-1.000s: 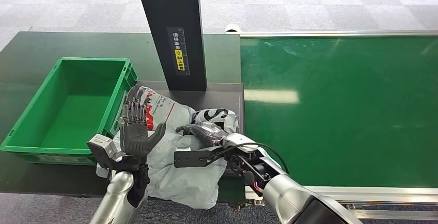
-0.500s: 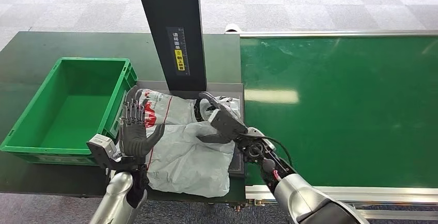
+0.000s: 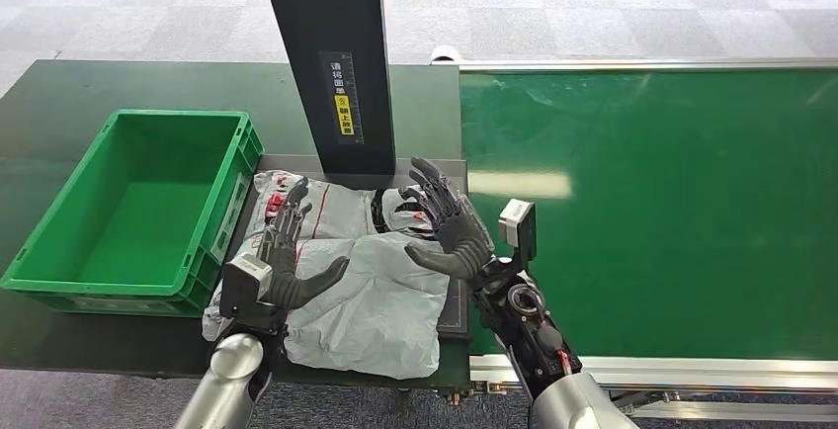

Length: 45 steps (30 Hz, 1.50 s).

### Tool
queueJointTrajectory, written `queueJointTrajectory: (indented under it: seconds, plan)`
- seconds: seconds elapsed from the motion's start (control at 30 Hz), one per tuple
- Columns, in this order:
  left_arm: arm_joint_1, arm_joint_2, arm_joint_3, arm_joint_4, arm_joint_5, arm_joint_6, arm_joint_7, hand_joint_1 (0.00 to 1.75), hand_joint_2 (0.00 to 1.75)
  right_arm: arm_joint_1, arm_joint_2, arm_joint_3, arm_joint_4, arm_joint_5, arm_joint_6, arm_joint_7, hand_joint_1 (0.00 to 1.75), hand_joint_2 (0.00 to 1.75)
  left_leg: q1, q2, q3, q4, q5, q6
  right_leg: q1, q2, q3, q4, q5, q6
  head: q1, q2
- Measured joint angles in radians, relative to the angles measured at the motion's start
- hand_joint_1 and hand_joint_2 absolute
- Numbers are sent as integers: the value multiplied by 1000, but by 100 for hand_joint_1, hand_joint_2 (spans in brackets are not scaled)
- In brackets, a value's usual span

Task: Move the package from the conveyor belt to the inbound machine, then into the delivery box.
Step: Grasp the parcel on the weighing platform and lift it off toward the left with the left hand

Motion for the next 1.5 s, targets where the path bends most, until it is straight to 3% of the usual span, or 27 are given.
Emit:
queueJointTrajectory:
  seconds: [0.4,0.6,0.7,0.83,1.07,1.1,1.2,1.23,1.5]
  plan:
    - [2,16,-24,16,-86,24,43,0,175,81,-3,-11,-165,-6,-9,15,0,175,0,0,0,0,0,0,0,0,0,0,0,0,0,0]
    - [-15,24,-60,100,-453,148,276,0,175,152,-3,-24,-239,-3,-18,51,0,175,0,0,0,0,0,0,0,0,-1,0,0,0,0,0]
    - [-46,25,-86,176,-646,163,414,0,175,179,0,-25,-241,28,-32,45,0,175,0,0,0,0,-1,0,0,0,0,0,0,0,0,0]
    - [-99,19,-98,260,-776,109,494,0,175,183,10,-28,-227,89,-107,67,0,175,0,-3,7,-1,-2,0,0,-2,10,-1,-3,0,0,0]
    - [-156,1,-95,340,-843,23,507,0,175,164,27,-34,-149,225,-362,121,0,175,-1,-13,32,-2,-14,1,-1,-13,41,-2,-18,2,0,0]
    - [-160,-2,-94,345,-845,17,507,14,175,162,29,-35,-144,229,-373,124,0,175,-1,-14,33,-2,-15,1,-1,-13,44,-2,-18,1,0,0]
    - [-169,-9,-92,353,-848,6,502,143,175,151,36,-42,-136,231,-382,132,0,175,-1,-15,33,-2,-12,1,-2,-15,44,-2,-17,1,0,0]
    - [-169,-11,-92,354,-846,7,495,172,175,148,40,-45,-135,231,-385,135,0,175,-1,-15,31,-2,-11,1,-2,-15,42,-1,-16,1,0,0]
    - [-106,-15,-69,303,-672,121,315,175,175,190,47,-93,-135,218,-415,179,0,175,-1,-14,26,-1,-10,0,-2,-14,34,-1,-14,2,0,0]
